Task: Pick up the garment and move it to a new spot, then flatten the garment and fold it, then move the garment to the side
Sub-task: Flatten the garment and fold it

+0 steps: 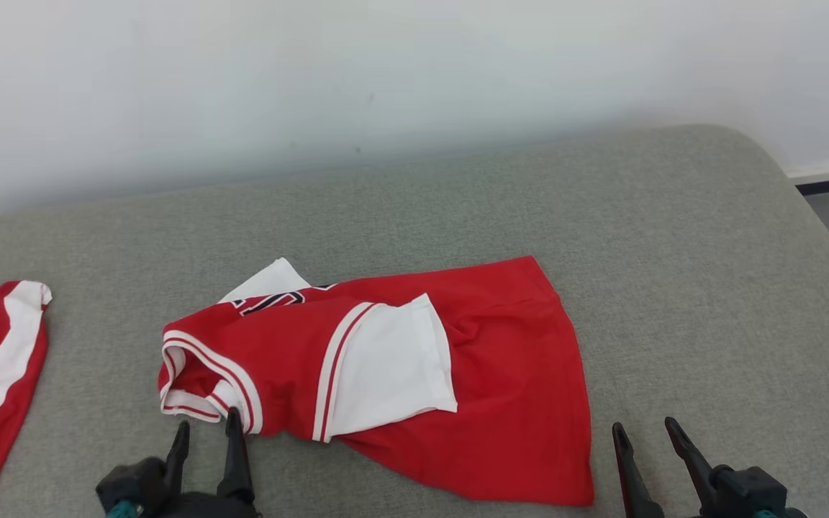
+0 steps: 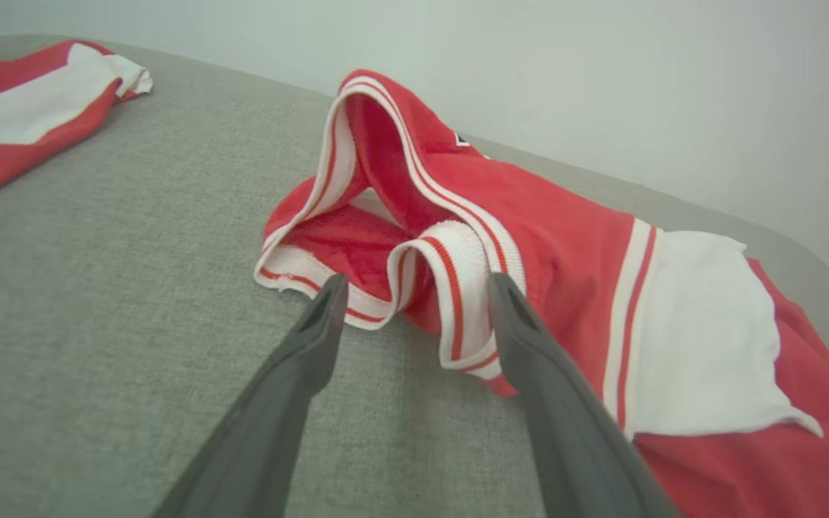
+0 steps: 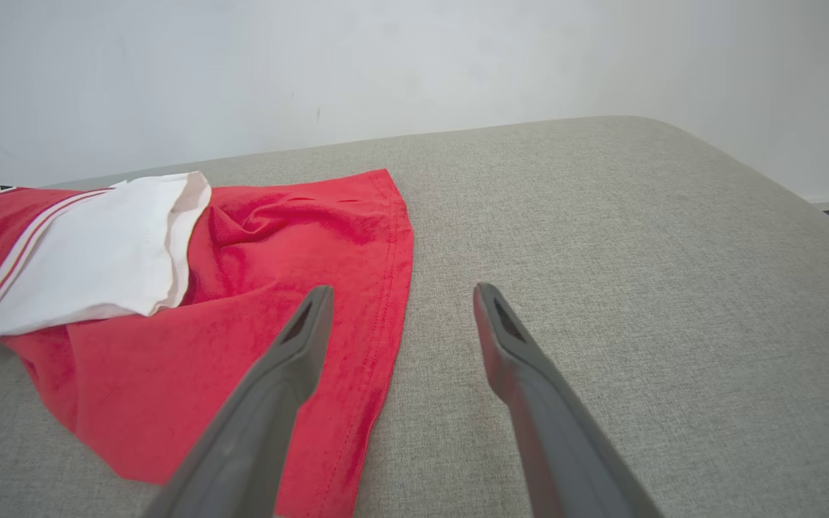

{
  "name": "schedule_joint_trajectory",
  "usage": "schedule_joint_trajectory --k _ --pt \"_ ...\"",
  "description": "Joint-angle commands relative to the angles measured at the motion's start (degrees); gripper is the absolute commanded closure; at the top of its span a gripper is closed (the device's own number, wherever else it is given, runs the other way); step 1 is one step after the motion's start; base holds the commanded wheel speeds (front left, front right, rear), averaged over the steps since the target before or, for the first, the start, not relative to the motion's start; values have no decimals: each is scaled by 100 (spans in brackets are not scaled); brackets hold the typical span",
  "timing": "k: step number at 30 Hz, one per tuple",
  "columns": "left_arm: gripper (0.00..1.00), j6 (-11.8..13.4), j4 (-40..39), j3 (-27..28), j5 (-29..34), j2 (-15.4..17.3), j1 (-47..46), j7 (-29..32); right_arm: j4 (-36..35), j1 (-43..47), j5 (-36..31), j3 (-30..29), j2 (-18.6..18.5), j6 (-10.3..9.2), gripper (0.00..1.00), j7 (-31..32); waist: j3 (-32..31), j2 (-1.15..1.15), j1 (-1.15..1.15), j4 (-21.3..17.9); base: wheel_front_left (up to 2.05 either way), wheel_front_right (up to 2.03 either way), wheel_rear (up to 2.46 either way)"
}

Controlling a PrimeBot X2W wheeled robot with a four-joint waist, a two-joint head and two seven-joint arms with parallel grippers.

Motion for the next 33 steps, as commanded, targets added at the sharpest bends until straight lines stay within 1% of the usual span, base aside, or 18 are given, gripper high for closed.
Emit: schedule_joint_trajectory --k 1,3,4,5,10,14,20,26,33 --pt "0 -32 -168 63 59 18 149 -18 -15 87 25 -30 0 -12 0 -14 -51 0 0 82 0 0 0" --pt "0 -104 -462 64 266 44 363 -18 -22 115 36 -84 0 -12 0 -15 -93 0 0 152 0 0 0" --pt "0 -203 -837 114 486 108 553 -19 -21 102 14 -133 0 -12 0 -20 -143 0 0 220 0 0 0" --pt "0 -241 -1029 157 622 139 651 -19 -19 106 -4 -158 0 -12 0 -19 -175 0 0 252 0 0 0" --pt "0 -559 -1925 438 1206 84 1113 -18 -46 112 -67 -294 0 -12 0 -7 -328 0 0 393 0 0 0" --pt "0 -791 -2348 671 1598 -31 1449 -18 -70 126 -140 -387 -1 -12 0 38 -447 0 0 482 0 0 0" --pt "0 -1020 -2511 836 1985 -169 1901 -19 -77 275 -219 -508 -73 -12 0 93 -595 0 0 682 0 0 0" --pt "0 -1100 -2502 934 2152 -242 2187 -19 -99 407 -204 -588 -93 -12 0 111 -665 0 0 813 0 0 0" --pt "0 -1128 -2502 1141 2240 -329 2417 -19 -108 507 -234 -620 -66 -13 0 130 -705 0 0 884 0 0 0"
